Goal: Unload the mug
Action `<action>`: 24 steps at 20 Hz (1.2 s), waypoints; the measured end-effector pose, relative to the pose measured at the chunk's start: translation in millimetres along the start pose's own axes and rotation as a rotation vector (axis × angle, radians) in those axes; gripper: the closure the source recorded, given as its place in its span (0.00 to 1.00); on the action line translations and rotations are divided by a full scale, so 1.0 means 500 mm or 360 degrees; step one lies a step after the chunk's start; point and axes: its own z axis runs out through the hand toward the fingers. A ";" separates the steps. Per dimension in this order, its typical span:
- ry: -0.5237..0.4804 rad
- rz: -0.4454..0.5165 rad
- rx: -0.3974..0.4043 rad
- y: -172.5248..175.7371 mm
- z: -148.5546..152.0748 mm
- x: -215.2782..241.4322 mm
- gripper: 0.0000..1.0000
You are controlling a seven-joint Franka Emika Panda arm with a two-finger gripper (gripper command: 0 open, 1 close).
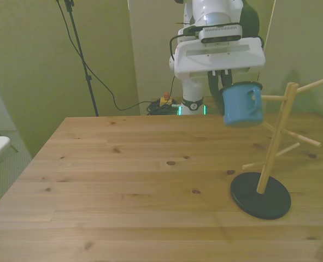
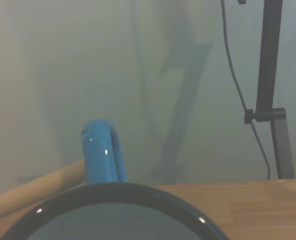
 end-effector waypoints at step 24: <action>-0.0645 -0.0168 -0.0668 0.302 0.067 -0.283 1.00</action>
